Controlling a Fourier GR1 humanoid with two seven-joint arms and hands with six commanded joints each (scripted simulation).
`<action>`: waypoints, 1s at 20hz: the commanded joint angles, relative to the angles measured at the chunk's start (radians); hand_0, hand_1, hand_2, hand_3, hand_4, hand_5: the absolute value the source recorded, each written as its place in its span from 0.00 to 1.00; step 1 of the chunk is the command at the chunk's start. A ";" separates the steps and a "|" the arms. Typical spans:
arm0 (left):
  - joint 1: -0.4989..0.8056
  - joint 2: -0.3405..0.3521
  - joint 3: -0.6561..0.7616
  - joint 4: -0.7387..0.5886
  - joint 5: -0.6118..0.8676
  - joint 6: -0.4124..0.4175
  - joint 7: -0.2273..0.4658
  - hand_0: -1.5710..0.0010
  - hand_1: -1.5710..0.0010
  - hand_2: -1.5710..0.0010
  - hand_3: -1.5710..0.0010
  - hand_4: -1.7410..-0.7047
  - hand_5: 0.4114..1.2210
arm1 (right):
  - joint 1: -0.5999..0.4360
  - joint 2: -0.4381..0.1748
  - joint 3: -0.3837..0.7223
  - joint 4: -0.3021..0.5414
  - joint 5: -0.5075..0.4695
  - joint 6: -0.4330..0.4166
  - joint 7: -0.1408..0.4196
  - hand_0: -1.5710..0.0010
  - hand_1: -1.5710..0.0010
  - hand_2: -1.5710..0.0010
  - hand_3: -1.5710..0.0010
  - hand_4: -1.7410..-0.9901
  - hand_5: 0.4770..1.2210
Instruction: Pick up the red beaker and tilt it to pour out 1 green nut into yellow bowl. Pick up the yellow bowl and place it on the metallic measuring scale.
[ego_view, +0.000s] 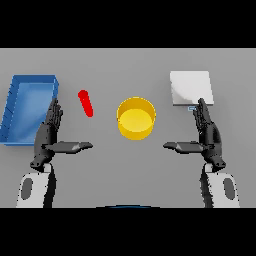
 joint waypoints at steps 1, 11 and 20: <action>0.000 -0.001 -0.001 0.000 -0.001 0.002 0.000 1.00 1.00 1.00 1.00 0.58 0.31 | 0.001 0.001 0.001 -0.001 0.000 -0.001 -0.001 1.00 1.00 1.00 1.00 0.89 0.14; 0.125 0.050 -0.139 -0.195 -0.158 -0.009 0.021 1.00 1.00 1.00 1.00 0.58 0.31 | 0.098 -0.065 0.138 -0.129 0.295 -0.077 -0.098 1.00 1.00 1.00 1.00 0.89 0.14; 0.002 0.059 -0.103 -0.040 -0.146 -0.025 0.097 1.00 1.00 1.00 1.00 0.56 0.29 | 0.105 -0.055 0.141 -0.156 0.218 -0.015 -0.088 1.00 1.00 1.00 1.00 0.72 0.20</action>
